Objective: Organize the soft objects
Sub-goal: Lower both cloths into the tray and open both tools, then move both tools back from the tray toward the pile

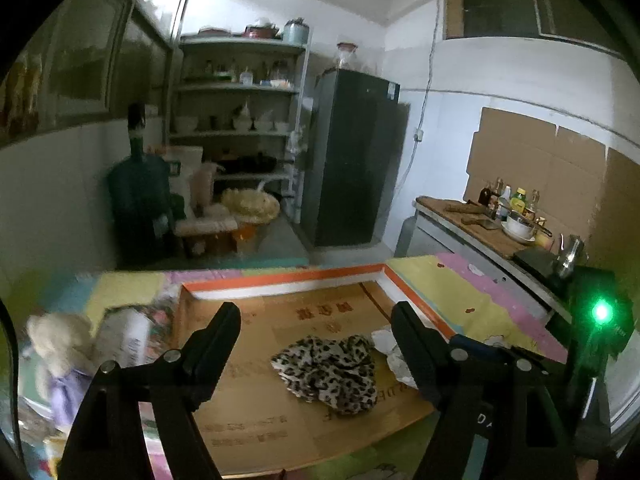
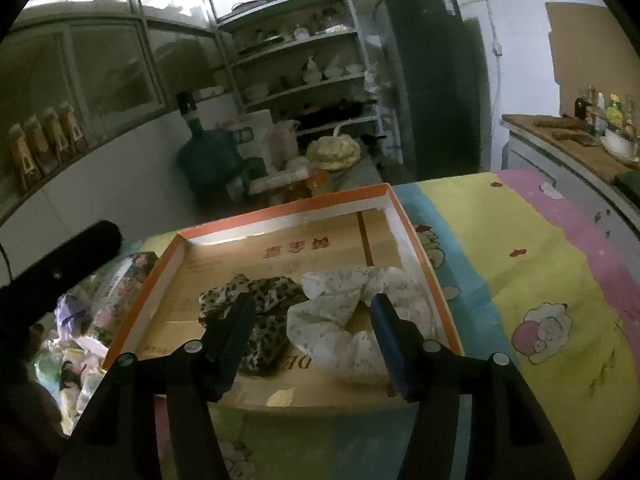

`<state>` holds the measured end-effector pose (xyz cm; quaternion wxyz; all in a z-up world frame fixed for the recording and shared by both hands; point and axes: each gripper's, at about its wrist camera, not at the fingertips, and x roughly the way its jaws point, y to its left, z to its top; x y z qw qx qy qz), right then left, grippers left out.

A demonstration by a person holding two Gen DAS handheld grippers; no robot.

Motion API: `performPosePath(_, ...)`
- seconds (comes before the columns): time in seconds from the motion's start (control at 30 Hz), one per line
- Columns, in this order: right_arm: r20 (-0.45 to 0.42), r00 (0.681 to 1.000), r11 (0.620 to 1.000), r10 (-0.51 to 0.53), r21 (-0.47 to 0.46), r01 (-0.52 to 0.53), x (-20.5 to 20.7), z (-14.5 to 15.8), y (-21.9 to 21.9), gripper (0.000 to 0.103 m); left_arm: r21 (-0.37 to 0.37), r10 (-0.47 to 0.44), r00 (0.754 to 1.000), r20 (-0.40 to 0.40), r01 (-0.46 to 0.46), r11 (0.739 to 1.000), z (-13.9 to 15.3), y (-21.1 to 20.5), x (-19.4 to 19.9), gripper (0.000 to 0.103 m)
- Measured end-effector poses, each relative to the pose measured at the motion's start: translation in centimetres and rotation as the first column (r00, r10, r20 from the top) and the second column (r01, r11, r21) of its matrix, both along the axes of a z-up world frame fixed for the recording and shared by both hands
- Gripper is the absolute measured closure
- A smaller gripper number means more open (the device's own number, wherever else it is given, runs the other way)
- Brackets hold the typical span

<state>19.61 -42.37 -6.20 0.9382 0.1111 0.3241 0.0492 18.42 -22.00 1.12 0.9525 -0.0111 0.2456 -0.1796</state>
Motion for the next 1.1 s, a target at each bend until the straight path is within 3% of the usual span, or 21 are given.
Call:
performPosePath(0.2, 0.041, 0.999, 1.0, -0.025, -0.014, 0.025, -2.1, 1.3, 1.2, 0.041, 0.012, 0.003, 0.998, 0.068, -0.003, 1.0, 1.5, 1.2, -2.0, 0.026)
performPosePath(0.27, 0.057, 0.998, 0.999, -0.035, -0.026, 0.037, -2.8, 1.8, 1.8, 0.031, 0.001, 0.01, 0.996, 0.093, -0.01, 1.0, 2.0, 2.0, -2.6, 0.026)
performPosePath(0.37, 0.081, 0.996, 0.998, -0.041, -0.038, 0.045, -3.9, 2.5, 2.7, 0.03, -0.008, 0.018, 0.993, 0.119, -0.017, 1.0, 2.6, 2.9, -3.4, 0.026)
performPosePath(0.6, 0.106, 0.994, 0.999, -0.027, -0.041, 0.031, -5.5, 3.5, 4.6, 0.029, -0.084, 0.094, 0.983, 0.156, -0.081, 0.993, 3.8, 5.8, -5.3, 0.026)
performPosePath(0.87, 0.131, 0.991, 0.999, 0.019, -0.048, -0.013, -6.6, 4.8, 7.6, 0.029, -0.123, 0.124, 0.985, 0.124, -0.109, 0.986, 4.1, 9.6, -6.1, 0.026)
performPosePath(1.1, 0.153, 0.985, 0.995, 0.084, -0.071, -0.074, -7.4, 5.7, 11.1, 0.029, -0.116, 0.187, 0.972, 0.141, -0.172, 0.978, 3.8, 13.3, -7.8, 0.026)
